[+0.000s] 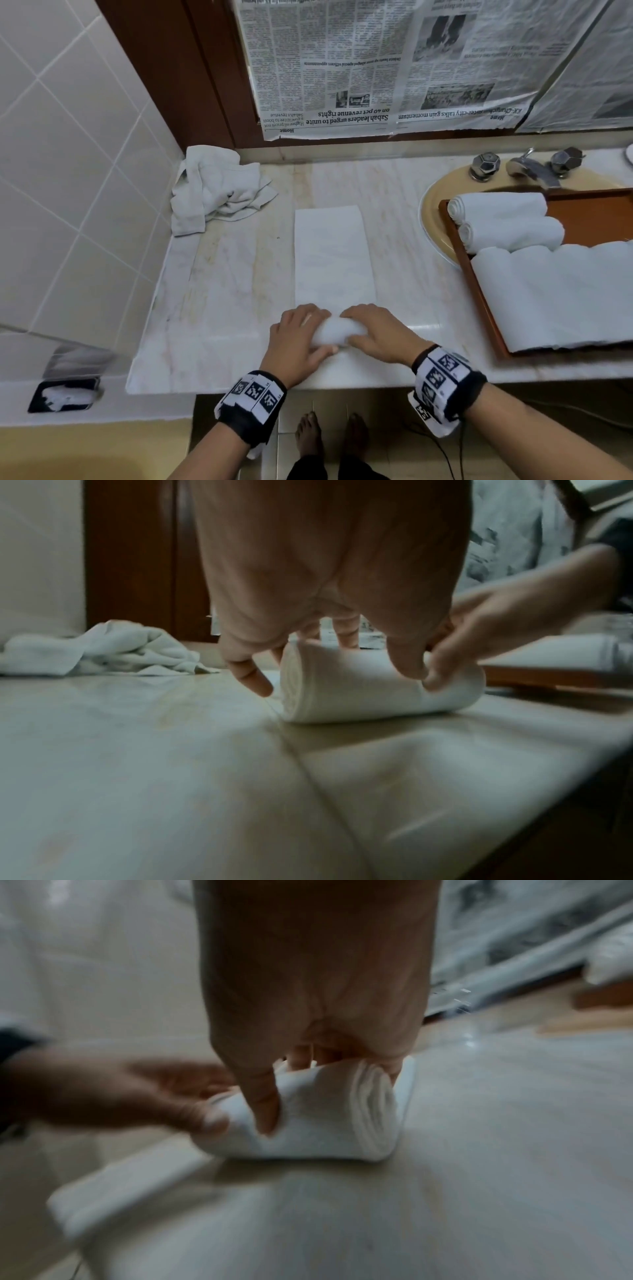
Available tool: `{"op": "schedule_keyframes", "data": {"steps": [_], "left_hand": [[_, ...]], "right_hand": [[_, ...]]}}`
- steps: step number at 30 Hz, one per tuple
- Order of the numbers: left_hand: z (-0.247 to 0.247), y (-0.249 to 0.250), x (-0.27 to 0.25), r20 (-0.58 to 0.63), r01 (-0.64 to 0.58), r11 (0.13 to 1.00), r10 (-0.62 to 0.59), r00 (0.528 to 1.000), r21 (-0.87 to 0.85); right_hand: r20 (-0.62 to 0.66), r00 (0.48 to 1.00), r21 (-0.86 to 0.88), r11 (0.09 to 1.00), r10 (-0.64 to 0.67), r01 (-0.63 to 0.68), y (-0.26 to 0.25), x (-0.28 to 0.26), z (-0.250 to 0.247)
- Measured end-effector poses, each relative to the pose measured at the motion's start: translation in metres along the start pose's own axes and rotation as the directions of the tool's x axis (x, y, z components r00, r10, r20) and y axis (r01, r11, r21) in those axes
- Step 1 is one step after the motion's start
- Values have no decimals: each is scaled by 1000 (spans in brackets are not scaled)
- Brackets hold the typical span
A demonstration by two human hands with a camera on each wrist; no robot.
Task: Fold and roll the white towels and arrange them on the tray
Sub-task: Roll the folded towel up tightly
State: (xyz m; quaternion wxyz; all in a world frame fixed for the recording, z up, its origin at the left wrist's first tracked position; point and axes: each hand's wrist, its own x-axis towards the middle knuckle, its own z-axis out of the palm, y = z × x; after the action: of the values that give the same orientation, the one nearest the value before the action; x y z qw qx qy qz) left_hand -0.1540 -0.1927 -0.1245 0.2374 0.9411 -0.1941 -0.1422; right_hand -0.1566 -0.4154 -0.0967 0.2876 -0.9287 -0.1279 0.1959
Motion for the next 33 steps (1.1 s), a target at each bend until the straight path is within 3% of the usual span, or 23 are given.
{"op": "schedule_keyframes", "data": {"steps": [1, 3, 6, 9, 12, 14, 17, 20, 22, 25, 28, 31, 33], "left_hand": [[0, -1, -1, 19, 1, 1000, -1, 1000, 4], [2, -3, 1, 53, 36, 999, -35, 998, -22], [-1, -2, 9, 160, 102, 991, -87, 983, -86], [-2, -9, 18, 220, 135, 982, -103, 970, -134], [0, -8, 15, 209, 157, 971, -119, 971, -179], [1, -2, 5, 125, 136, 980, -118, 985, -145], [1, 2, -8, -24, 46, 995, -48, 999, -87], [1, -2, -10, -26, 55, 992, -58, 998, -115], [1, -4, -6, 11, 86, 985, -86, 996, -151], [3, -12, 10, 81, 142, 971, -129, 988, -190], [-1, -14, 22, 137, 183, 950, -152, 979, -252], [-8, -6, 13, 67, 110, 977, -99, 993, -184], [-8, -6, 4, 20, 17, 994, -15, 1000, -104]], "right_hand": [[57, 997, 39, 998, 42, -45, -1, 2, -4], [122, 990, -52, 996, 72, -66, -4, 1, -7], [-12, 1000, -348, 937, -1, -4, -7, -7, 4], [-121, 988, -389, 920, -92, 38, -13, -20, 22], [-109, 983, -408, 909, -146, 90, -7, -21, 29], [-87, 987, -345, 934, -132, 95, -4, -15, 20], [41, 999, -56, 998, -3, 5, -8, -4, -2], [190, 978, 25, 996, 84, -91, -7, 2, -16], [202, 973, 38, 992, 110, -120, -7, -1, -15], [-52, 996, -302, 952, -66, 47, -8, -14, 3], [-99, 983, -470, 878, -157, 93, -9, -19, 24], [-110, 989, -327, 943, -98, 58, -4, -8, 19], [-1, 1000, -113, 994, 7, -7, -4, -1, 3]]}}
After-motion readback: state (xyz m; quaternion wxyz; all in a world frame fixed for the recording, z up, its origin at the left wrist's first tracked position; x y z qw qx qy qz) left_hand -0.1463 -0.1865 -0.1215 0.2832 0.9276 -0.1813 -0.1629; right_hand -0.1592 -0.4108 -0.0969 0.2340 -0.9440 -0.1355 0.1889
